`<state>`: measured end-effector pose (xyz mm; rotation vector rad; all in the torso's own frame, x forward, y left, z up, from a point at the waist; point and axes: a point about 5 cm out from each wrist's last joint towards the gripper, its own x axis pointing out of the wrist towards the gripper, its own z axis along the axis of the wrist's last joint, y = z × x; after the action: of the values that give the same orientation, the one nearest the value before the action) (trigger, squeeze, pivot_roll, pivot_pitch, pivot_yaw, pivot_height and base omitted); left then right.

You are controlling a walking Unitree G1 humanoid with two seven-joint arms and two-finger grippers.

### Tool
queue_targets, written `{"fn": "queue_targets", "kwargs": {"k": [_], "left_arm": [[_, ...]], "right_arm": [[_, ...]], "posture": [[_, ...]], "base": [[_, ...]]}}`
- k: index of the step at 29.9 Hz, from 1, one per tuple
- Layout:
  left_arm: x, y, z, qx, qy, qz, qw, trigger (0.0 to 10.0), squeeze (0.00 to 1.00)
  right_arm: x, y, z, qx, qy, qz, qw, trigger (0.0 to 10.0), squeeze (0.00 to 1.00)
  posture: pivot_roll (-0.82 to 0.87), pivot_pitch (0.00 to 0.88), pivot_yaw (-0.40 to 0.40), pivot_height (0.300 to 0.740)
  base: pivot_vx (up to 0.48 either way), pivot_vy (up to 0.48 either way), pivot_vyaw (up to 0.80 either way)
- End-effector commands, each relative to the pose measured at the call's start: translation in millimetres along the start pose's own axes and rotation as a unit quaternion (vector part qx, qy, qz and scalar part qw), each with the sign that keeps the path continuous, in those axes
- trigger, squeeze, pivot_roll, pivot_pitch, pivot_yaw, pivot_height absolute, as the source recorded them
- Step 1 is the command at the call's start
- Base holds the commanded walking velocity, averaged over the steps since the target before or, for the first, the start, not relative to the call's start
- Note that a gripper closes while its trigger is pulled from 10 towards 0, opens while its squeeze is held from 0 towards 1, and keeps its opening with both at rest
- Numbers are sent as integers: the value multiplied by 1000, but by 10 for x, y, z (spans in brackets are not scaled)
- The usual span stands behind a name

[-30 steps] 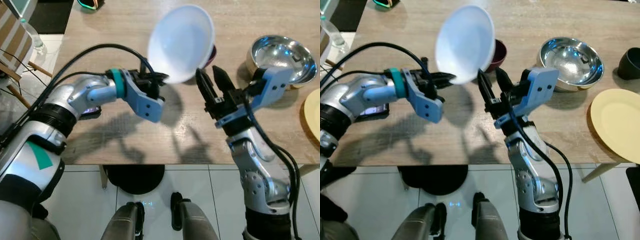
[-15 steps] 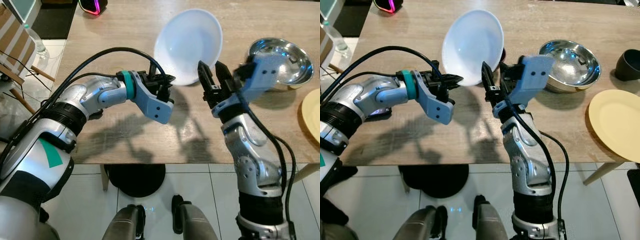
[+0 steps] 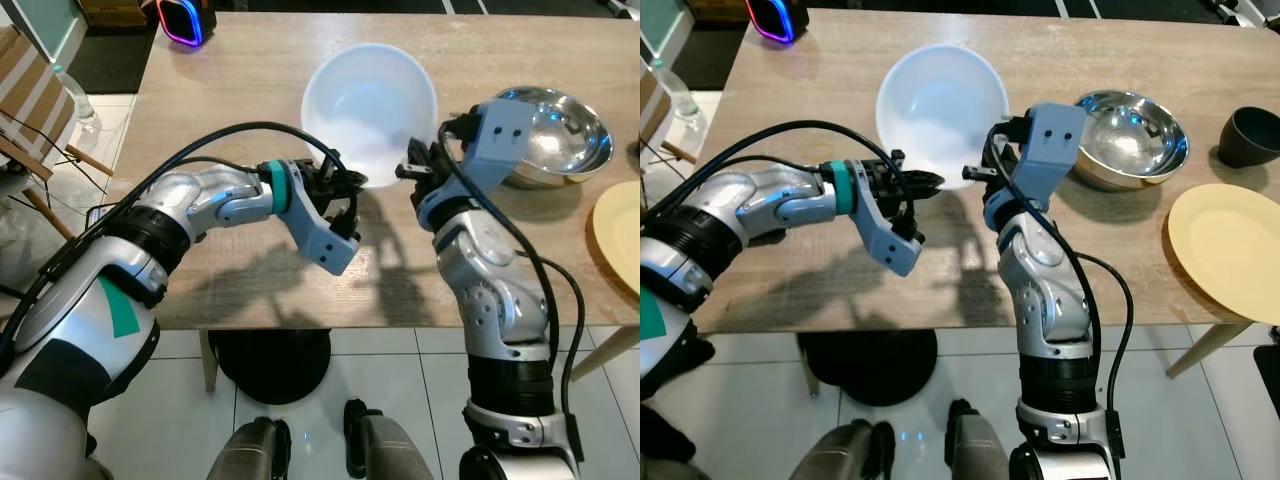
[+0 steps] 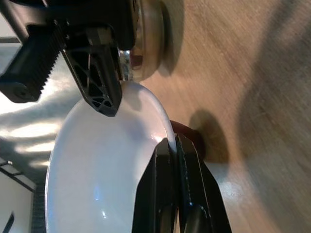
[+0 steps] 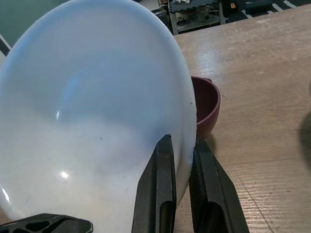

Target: Setting the table

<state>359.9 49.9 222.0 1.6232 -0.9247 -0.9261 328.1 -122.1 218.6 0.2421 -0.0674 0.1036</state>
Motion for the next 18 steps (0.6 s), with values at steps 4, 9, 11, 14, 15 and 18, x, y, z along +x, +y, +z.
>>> {"fn": "queue_targets", "kwargs": {"k": [4, 9, 11, 14, 15, 18], "left_arm": [[120, 245, 37, 57, -17, 48, 997, 10000, 0], [121, 236, 2, 55, -3, 51, 997, 10000, 1000], [112, 251, -28, 50, 7, 70, 996, 10000, 1000], [104, 276, -36, 49, 10, 90, 995, 10000, 1000], [104, 276, -36, 49, 10, 90, 995, 10000, 1000], [30, 353, -22, 36, 3, 144, 989, 10000, 0]], "right_arm": [[20, 5, -249, 14, 71, 2, 997, 0, 0], [30, 2, -252, 21, 75, -1, 997, 0, 0], [38, 4, -247, 24, 75, -2, 997, 0, 0], [41, 2, -243, 26, 75, -3, 997, 0, 0], [41, 2, -243, 26, 75, -3, 997, 0, 0], [42, -72, -216, 26, 67, -18, 997, 0, 0]], "posture": [[-14, 70, 36, 740], [-12, 70, 34, 740], [-12, 70, 34, 740], [-12, 70, 34, 740], [-12, 70, 34, 740], [-14, 73, 35, 740]], "base": [[0, 0, 0], [0, 0, 0], [0, 0, 0], [0, 0, 0], [0, 0, 0], [0, 0, 0]]}}
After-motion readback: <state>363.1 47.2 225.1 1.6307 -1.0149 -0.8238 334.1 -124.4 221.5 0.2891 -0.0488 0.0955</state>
